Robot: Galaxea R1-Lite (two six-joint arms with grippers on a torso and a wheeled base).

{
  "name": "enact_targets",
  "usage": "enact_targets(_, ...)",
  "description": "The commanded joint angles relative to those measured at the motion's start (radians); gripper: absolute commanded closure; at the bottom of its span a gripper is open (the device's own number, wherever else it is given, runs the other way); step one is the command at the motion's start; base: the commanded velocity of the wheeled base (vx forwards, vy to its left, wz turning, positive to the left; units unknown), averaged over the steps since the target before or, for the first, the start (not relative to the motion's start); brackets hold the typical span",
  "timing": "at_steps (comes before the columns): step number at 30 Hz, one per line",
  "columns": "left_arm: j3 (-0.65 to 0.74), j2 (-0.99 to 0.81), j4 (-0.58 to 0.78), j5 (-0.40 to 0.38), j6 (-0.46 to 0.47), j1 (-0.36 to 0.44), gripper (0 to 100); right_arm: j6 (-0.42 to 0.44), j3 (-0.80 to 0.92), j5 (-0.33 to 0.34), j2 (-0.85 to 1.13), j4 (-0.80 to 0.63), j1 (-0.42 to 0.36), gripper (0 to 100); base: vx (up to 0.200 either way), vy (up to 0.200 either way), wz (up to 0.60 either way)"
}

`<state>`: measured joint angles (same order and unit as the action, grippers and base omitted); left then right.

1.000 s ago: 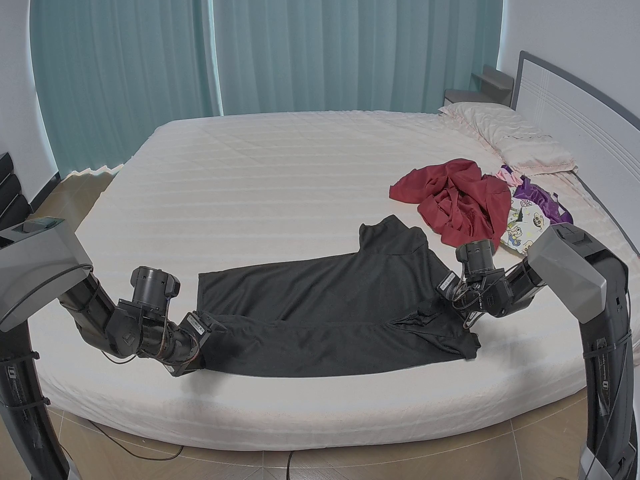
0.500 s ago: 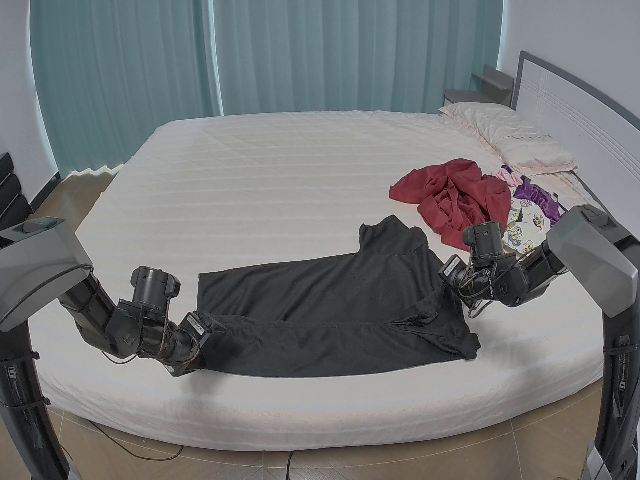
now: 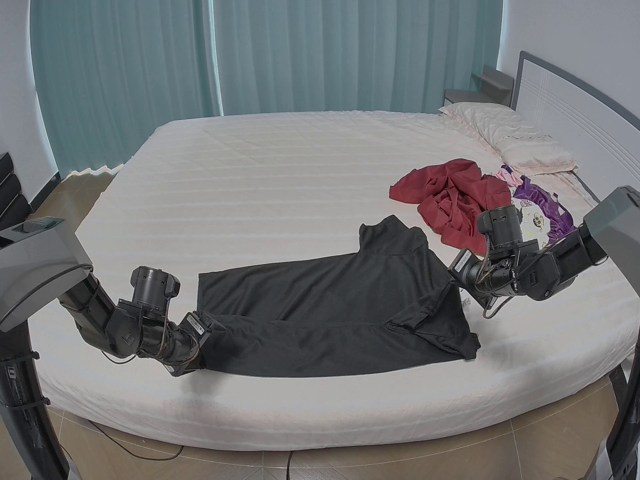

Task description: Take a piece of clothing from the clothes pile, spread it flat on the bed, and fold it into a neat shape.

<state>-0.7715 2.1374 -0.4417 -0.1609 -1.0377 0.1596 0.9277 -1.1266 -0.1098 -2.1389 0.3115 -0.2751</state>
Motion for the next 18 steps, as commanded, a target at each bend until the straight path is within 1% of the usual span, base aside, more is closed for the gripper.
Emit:
enact_targets(1,0.000,0.001,0.000,0.000,-0.001,0.000,0,-0.003,0.068,0.005,0.090,-0.018,-0.010,100,0.000,0.000,0.00)
enact_targets(5,0.000,0.001,0.000,0.000,-0.001,0.000,0,-0.001,0.108,0.010,0.131,-0.068,-0.026,100,0.000,0.000,0.00)
enact_targets(18,0.000,0.001,0.000,-0.002,-0.001,0.000,0,-0.003,0.215,0.010,0.180,-0.071,-0.050,100,0.000,0.000,0.00)
